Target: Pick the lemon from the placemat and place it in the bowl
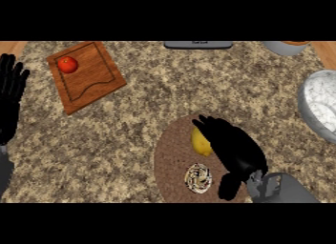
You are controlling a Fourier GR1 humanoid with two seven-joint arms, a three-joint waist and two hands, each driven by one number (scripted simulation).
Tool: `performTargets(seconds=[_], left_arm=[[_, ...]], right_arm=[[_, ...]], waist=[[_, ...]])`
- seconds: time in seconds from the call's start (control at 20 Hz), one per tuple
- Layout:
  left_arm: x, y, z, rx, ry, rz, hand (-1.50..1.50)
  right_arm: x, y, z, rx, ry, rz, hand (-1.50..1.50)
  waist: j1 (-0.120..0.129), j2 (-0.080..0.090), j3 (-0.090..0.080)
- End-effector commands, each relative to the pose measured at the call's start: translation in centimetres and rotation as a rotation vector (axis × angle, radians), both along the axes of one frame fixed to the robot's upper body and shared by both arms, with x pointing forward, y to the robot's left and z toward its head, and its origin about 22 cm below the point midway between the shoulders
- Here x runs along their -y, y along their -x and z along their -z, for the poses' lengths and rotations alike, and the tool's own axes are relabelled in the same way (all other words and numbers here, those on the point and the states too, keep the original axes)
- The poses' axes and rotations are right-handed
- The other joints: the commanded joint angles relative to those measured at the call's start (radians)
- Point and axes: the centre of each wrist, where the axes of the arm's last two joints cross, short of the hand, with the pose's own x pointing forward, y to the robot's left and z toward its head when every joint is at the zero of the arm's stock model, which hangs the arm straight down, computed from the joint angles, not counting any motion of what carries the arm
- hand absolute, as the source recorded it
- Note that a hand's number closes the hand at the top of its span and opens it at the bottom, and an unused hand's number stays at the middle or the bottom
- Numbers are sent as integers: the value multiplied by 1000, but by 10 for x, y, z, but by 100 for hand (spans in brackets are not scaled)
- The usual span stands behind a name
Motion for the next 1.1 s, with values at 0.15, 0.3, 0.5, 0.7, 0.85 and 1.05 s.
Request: performTargets(seconds=[0.15,0.3,0.5,0.7,0.85,1.05], left_arm=[[-9,-2,21,-7,6,8,0],[-8,1,9,5,5,-11,0],[-2,-14,3,2,1,4,0],[-1,4,7,2,-4,-6,0],[1,4,10,17,-9,-8,0],[4,1,-8,-4,-7,21,0]], right_arm=[[-7,-16,23,22,-39,-41,-150],[5,-7,28,9,-47,-64,-150],[8,-23,52,14,-6,-73,-150],[-4,-31,26,-20,13,-52,-150],[10,-33,53,-23,17,-56,-150],[6,-36,76,-20,18,-37,-150]], waist=[[-1,1,0],[-2,0,0],[-1,1,0],[0,-1,0],[0,0,0],[2,0,0]])
